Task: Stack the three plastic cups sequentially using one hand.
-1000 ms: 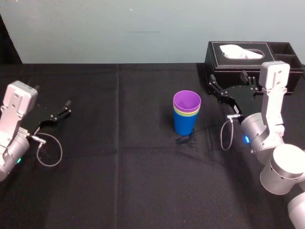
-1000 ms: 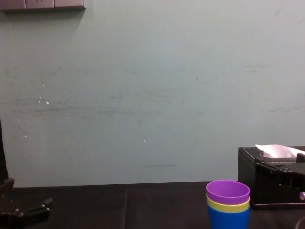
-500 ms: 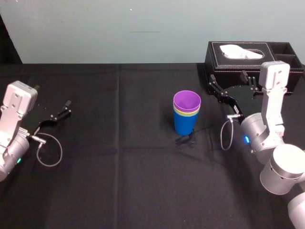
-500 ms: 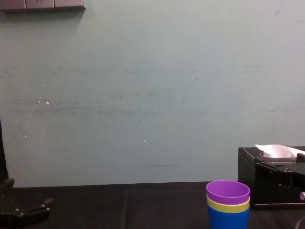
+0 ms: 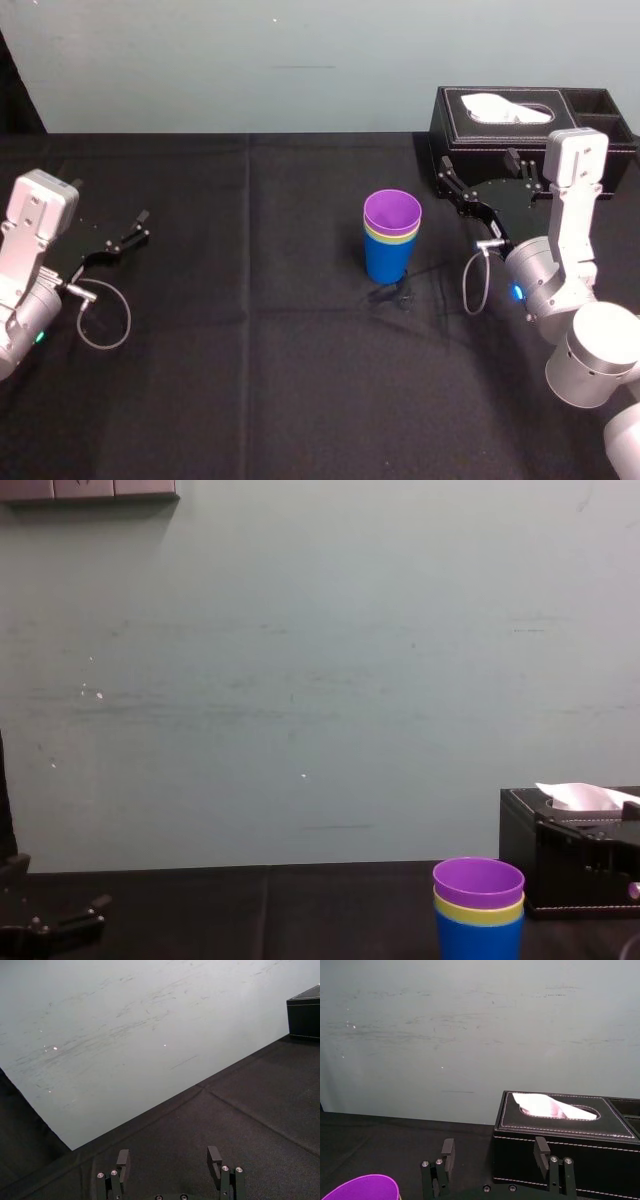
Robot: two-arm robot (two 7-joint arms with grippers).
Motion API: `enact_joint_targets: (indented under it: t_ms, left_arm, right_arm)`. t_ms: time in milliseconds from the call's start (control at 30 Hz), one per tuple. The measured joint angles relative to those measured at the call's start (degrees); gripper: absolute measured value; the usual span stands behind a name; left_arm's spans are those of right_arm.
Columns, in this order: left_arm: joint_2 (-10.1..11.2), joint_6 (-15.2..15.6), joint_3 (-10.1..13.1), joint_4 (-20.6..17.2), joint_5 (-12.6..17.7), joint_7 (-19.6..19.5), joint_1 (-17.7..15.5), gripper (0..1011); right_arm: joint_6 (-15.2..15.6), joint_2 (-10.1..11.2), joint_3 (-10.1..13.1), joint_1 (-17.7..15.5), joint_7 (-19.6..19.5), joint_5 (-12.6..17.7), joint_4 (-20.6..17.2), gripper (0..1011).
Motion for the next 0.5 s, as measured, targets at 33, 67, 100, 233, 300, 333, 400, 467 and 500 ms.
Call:
enact_joint_targets:
  t_ms: [33, 67, 100, 233, 300, 333, 400, 467, 500]
  left_arm:
    - [0.00, 0.00, 0.00, 0.00, 0.00, 0.00, 0.00, 1011]
    - [0.00, 0.00, 0.00, 0.00, 0.00, 0.00, 0.00, 1011]
    - [0.00, 0.00, 0.00, 0.00, 0.00, 0.00, 0.00, 1011]
    - [0.00, 0.00, 0.00, 0.00, 0.00, 0.00, 0.00, 1011]
    - [0.00, 0.00, 0.00, 0.00, 0.00, 0.00, 0.00, 1011]
    - [0.00, 0.00, 0.00, 0.00, 0.00, 0.00, 0.00, 1011]
    - [0.00, 0.00, 0.00, 0.00, 0.00, 0.00, 0.00, 1011]
    - [0.00, 0.00, 0.00, 0.00, 0.00, 0.00, 0.00, 1011]
    - [0.00, 0.00, 0.00, 0.00, 0.00, 0.00, 0.00, 1011]
  right_arm:
    - [0.00, 0.00, 0.00, 0.00, 0.00, 0.00, 0.00, 1003]
    - [0.00, 0.00, 0.00, 0.00, 0.00, 0.00, 0.00, 1003]
    - [0.00, 0.00, 0.00, 0.00, 0.00, 0.00, 0.00, 1002]
    - [0.00, 0.00, 0.00, 0.00, 0.00, 0.00, 0.00, 1003]
    - [0.00, 0.00, 0.00, 0.00, 0.00, 0.00, 0.00, 1003]
    - [0.00, 0.00, 0.00, 0.00, 0.00, 0.00, 0.00, 1003]
    - [0.00, 0.00, 0.00, 0.00, 0.00, 0.00, 0.00, 1003]
    - [0.00, 0.00, 0.00, 0.00, 0.00, 0.00, 0.00, 1003]
    - [0.00, 0.00, 0.00, 0.00, 0.00, 0.00, 0.00, 1003]
